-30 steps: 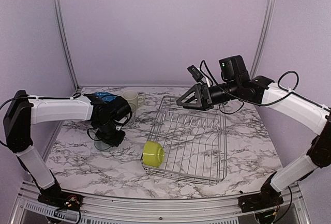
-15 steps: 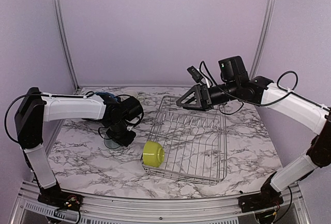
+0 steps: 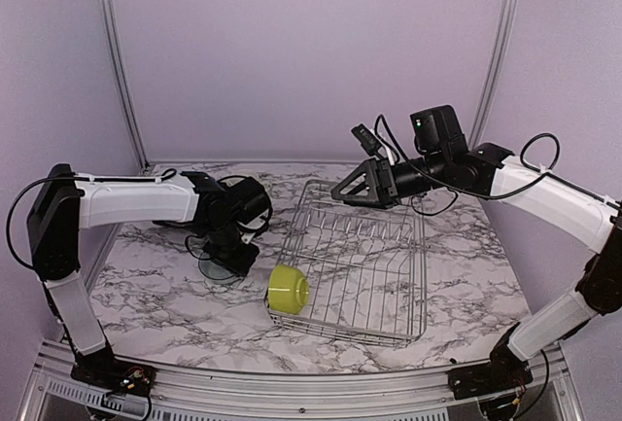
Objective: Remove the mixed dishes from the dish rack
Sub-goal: Place the bowl at the center of the board, then adjust the bowl on the dish rack, then grab the bowl from the dish rack.
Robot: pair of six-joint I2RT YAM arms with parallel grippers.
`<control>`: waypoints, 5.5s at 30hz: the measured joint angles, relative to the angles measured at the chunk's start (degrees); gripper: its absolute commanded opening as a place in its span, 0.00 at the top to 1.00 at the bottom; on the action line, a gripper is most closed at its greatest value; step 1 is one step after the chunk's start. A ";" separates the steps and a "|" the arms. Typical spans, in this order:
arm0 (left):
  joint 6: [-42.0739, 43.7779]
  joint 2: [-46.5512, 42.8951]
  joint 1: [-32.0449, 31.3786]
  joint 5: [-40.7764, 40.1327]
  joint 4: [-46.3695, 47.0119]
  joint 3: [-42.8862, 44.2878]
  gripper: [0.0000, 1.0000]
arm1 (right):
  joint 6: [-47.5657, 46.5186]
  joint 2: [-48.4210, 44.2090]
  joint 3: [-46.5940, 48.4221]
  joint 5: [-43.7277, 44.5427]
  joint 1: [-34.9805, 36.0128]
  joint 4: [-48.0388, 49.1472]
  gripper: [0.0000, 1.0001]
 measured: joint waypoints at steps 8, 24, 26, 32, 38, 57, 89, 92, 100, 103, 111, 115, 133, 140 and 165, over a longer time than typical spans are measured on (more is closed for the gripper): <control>-0.31 -1.75 -0.07 0.59 0.00 2.71 0.49 | -0.13 0.90 0.02 0.81 0.00 -2.05 0.12; -0.42 -21.18 2.69 2.99 5.95 -4.90 0.32 | -0.09 4.17 -0.07 3.37 5.57 -7.65 0.13; -0.35 -22.23 2.69 4.85 7.13 -5.86 0.32 | -0.09 5.49 -0.09 3.34 7.04 -8.50 0.13; -0.35 -21.64 1.79 9.68 10.10 -9.64 0.32 | 0.00 9.81 -0.07 3.32 10.05 -11.13 0.12; -0.74 -21.14 0.72 11.96 12.13 -11.43 0.32 | 1.40 13.40 -0.04 3.30 12.52 -12.57 0.12; -3.08 -18.25 -1.51 15.93 17.79 -14.05 0.32 | 11.19 14.47 -0.70 2.93 14.64 -8.11 0.11; -4.39 -15.19 -5.49 18.64 21.09 -13.27 0.30 | 14.78 17.64 -2.45 4.24 14.64 -5.51 0.06; -4.24 -14.36 -5.97 19.43 21.46 -12.70 0.23 | 15.13 17.99 -2.45 4.44 14.64 -5.55 0.04; -3.85 -13.42 -7.02 20.96 22.67 -11.61 0.20 | 15.45 18.23 -2.84 4.74 14.64 -6.03 0.02; -3.89 -13.42 -7.02 20.81 22.67 -11.61 0.20 | 15.56 18.36 -3.06 4.83 14.64 -6.03 0.06; -4.48 -14.51 -7.04 17.00 22.64 -11.65 0.18 | 17.05 18.53 -5.73 4.81 14.19 -5.22 0.13; -5.07 -16.15 -7.04 14.60 22.71 -11.67 0.17 | 18.99 18.53 -8.96 3.74 13.31 -2.91 0.17; -5.57 -18.64 -7.02 6.97 22.38 -12.17 0.15 | 21.33 22.69 -8.59 -2.12 12.87 3.56 0.16; -5.55 -19.32 -7.02 5.40 22.32 -12.17 0.15 | 22.16 23.69 -8.31 -4.33 12.68 5.44 0.18; -5.51 -19.63 -6.23 -0.74 20.46 -12.24 0.14 | 25.09 22.34 -8.31 -5.16 10.99 1.99 0.47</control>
